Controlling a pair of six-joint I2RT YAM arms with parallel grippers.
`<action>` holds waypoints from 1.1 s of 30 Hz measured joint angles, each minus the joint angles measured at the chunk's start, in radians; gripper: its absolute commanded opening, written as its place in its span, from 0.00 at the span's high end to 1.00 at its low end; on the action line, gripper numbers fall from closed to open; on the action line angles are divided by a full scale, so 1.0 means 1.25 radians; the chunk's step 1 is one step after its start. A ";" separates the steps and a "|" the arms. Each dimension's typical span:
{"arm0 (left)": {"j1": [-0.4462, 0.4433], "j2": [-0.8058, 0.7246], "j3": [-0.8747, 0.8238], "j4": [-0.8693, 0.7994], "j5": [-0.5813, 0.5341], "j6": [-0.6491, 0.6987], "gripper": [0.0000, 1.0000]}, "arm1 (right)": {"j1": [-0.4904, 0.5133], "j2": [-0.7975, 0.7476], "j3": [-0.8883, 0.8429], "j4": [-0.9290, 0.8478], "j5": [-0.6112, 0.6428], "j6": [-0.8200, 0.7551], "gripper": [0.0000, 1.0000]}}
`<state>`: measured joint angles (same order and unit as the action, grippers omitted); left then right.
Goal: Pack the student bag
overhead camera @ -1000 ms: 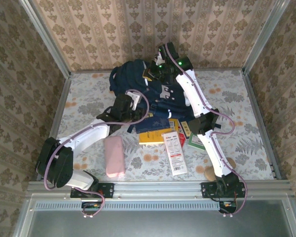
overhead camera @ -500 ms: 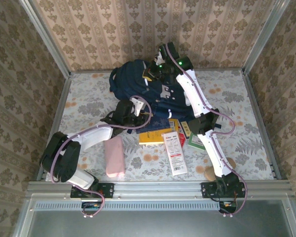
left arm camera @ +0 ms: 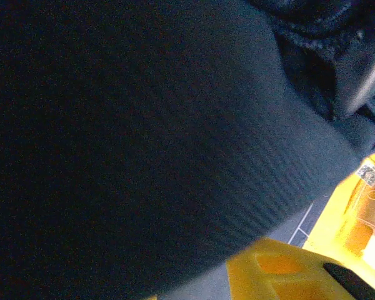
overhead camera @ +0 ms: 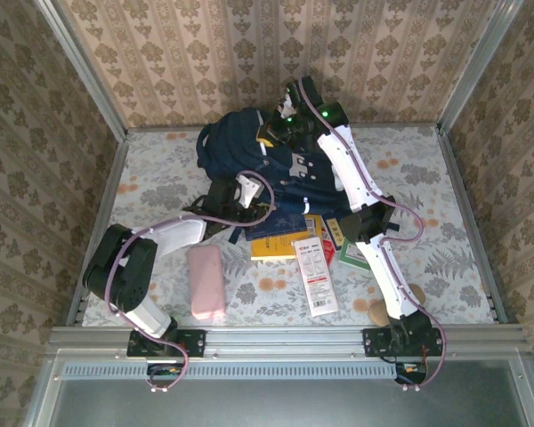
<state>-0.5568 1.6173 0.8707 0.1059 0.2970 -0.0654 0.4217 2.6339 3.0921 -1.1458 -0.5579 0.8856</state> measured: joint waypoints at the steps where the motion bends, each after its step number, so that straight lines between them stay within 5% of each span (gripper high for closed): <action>1: 0.001 0.005 0.005 0.000 0.005 0.002 0.72 | 0.001 0.000 0.000 -0.004 0.000 0.000 1.00; 8: 0.001 0.017 0.014 0.000 0.019 0.023 0.99 | 0.001 0.000 0.000 -0.012 -0.003 -0.015 1.00; 19: -0.004 0.013 0.004 0.006 0.018 0.027 1.00 | 0.001 0.000 0.000 -0.034 0.003 -0.043 1.00; 23: -0.017 0.010 0.001 0.009 0.017 0.021 0.84 | 0.001 0.000 0.000 -0.039 0.003 -0.045 1.00; 33: -0.030 0.006 -0.030 0.043 0.036 0.010 0.67 | 0.001 0.000 0.000 -0.042 0.003 -0.057 1.00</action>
<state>-0.5941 1.6253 0.8337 0.1600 0.3424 -0.0528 0.4225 2.6339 3.0921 -1.1980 -0.5545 0.8146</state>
